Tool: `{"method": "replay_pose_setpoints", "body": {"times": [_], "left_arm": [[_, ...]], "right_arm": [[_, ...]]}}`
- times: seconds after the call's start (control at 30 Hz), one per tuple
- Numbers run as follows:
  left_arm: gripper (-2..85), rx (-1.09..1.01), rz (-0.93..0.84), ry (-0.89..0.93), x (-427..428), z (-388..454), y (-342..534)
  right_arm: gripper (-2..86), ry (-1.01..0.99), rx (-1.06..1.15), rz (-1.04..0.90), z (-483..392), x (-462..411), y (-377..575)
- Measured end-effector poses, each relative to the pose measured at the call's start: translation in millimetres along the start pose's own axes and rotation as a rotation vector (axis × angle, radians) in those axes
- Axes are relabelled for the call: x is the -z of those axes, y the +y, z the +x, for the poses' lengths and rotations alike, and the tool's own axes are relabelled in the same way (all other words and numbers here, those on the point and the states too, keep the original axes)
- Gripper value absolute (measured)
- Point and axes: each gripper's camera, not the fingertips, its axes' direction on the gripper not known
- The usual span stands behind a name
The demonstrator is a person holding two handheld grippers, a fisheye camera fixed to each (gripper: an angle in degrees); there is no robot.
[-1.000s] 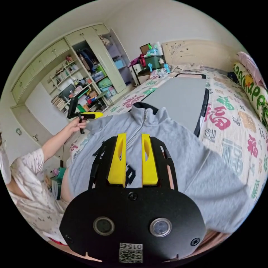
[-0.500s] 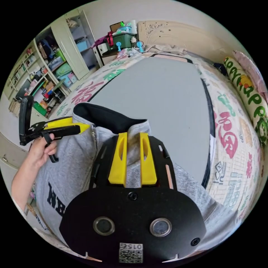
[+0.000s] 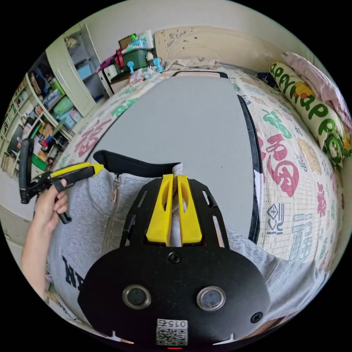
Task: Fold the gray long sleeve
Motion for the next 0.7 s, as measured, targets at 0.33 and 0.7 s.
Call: {"method": "replay_pose_setpoints", "body": {"times": [0.33, 0.7], "left_arm": [[7.3, -0.099, 0.097, 0.044, 71.7, -6.7, 26.0], [8.3, -0.437, 0.198, 0.368, 168.1, 140.6, 147.0]], "right_arm": [[3.2, -0.166, -0.019, 0.104, 31.4, 90.0, 65.6], [8.9, 0.038, -0.138, 0.438, 112.1, 311.3, 344.5]]}}
